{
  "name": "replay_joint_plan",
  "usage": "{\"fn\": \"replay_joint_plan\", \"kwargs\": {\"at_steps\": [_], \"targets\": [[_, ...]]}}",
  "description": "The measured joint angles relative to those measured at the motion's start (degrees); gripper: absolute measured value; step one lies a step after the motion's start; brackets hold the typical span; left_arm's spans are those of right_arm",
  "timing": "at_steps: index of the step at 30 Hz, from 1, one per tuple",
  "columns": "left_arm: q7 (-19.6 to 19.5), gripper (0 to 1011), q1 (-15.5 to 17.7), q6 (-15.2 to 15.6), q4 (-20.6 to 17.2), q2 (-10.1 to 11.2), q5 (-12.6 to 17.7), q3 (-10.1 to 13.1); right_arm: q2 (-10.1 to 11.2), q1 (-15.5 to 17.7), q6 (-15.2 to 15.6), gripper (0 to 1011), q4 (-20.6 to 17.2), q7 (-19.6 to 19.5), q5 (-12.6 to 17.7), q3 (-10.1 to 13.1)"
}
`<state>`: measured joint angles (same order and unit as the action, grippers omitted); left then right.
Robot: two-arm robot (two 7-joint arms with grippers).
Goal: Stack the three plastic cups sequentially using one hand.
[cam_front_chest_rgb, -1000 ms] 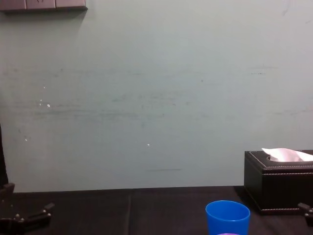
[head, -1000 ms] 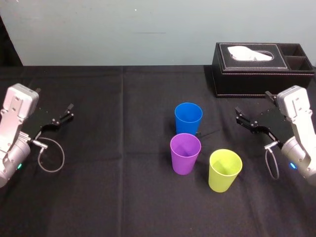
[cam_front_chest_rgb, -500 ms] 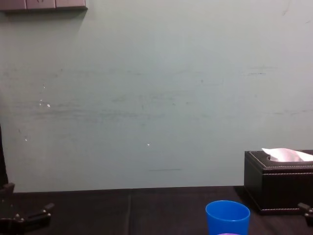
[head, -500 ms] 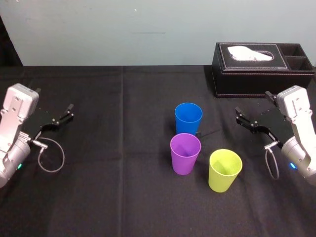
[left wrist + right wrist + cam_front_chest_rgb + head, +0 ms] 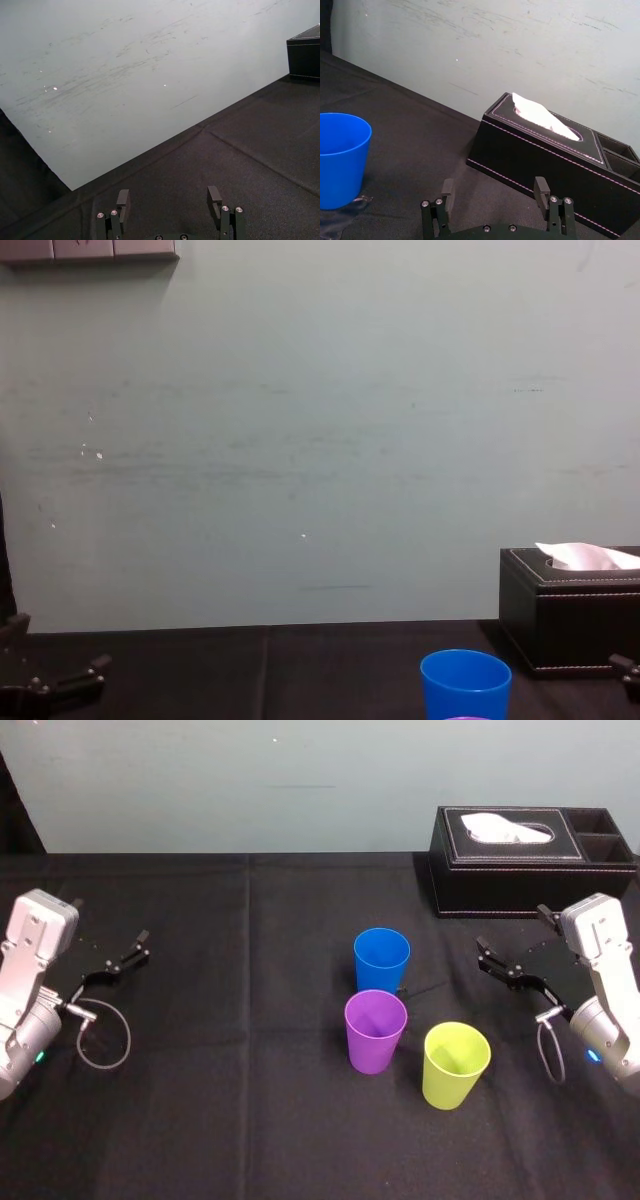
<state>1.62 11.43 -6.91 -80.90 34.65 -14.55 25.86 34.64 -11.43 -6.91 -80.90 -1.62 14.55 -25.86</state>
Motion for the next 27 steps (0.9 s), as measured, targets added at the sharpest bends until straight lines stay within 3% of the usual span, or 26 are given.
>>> {"fn": "replay_joint_plan", "kwargs": {"at_steps": [27], "targets": [[0.0,1011,0.0,0.0,0.0,0.0,0.0,0.0,0.0,0.0,0.0,1003,0.0,0.0,0.0,0.0]]}}
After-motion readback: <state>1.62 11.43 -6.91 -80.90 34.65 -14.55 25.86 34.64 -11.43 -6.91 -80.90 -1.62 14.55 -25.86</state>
